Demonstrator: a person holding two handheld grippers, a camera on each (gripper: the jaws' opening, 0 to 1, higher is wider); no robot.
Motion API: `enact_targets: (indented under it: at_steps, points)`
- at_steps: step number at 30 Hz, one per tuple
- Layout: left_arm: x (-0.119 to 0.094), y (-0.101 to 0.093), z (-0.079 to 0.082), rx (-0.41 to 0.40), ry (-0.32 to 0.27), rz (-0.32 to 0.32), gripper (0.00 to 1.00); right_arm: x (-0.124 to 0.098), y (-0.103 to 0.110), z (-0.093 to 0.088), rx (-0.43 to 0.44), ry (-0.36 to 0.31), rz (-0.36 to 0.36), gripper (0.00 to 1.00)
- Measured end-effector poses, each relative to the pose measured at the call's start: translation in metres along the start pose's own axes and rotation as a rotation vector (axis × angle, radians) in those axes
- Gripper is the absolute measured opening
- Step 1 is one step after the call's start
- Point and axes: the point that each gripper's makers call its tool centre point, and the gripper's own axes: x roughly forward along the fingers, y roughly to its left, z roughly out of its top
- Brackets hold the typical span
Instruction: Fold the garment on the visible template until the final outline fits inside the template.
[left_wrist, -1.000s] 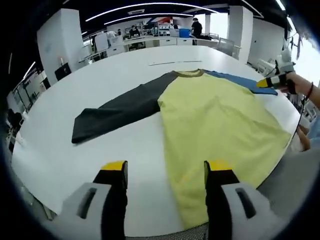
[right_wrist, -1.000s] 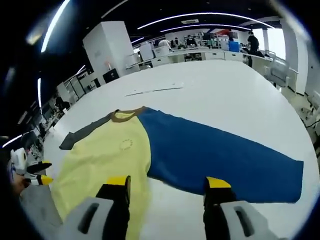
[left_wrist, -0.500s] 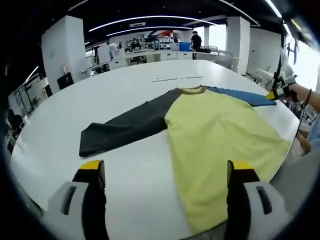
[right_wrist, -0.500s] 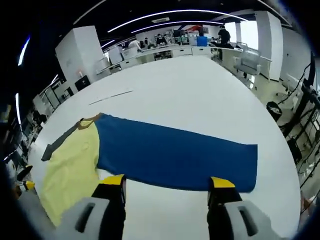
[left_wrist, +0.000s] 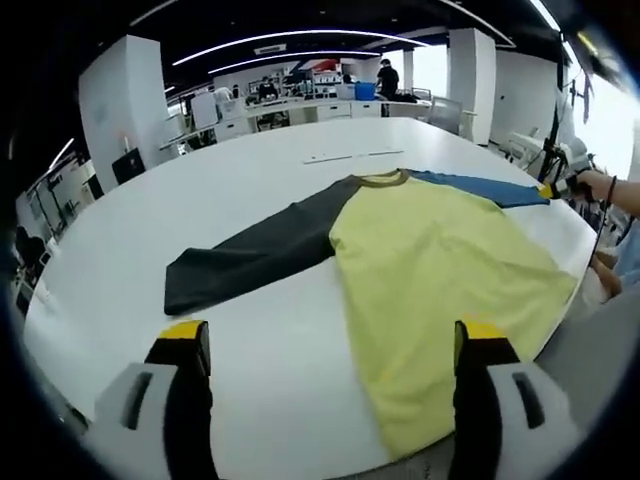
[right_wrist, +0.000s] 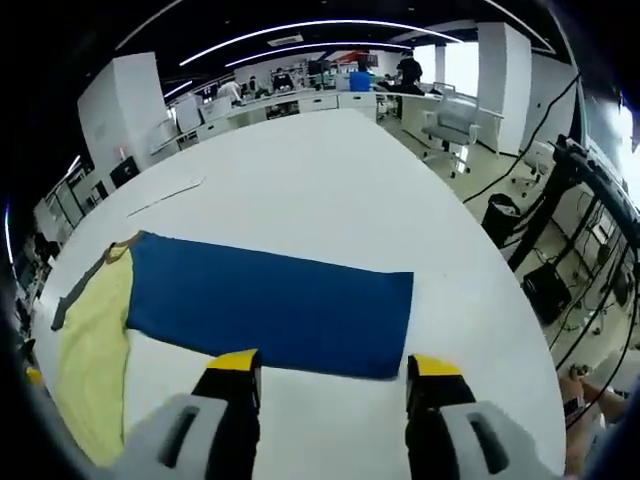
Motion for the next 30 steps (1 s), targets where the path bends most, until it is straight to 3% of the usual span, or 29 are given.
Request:
enact_targets:
  at_steps: [9, 11, 16, 21, 30]
  points:
    - [-0.003, -0.002, 0.006, 0.025, -0.014, -0.004, 0.99, 0.001, -0.009, -0.008, -0.027, 0.037, -0.043, 0.43]
    - [-0.006, 0.001, 0.014, 0.050, -0.058, 0.023, 0.95, 0.002, -0.011, -0.007, -0.028, 0.041, -0.049, 0.41]
    - [-0.007, 0.001, 0.020, 0.066, -0.075, 0.026, 0.93, 0.003, -0.017, -0.006, -0.020, 0.041, -0.079, 0.35]
    - [-0.007, 0.005, 0.018, 0.070, -0.071, 0.038, 0.89, 0.006, -0.021, -0.003, 0.001, 0.035, -0.100, 0.31]
    - [-0.009, 0.005, 0.011, 0.070, -0.049, 0.040, 0.86, 0.010, -0.024, -0.002, 0.002, 0.049, -0.118, 0.10]
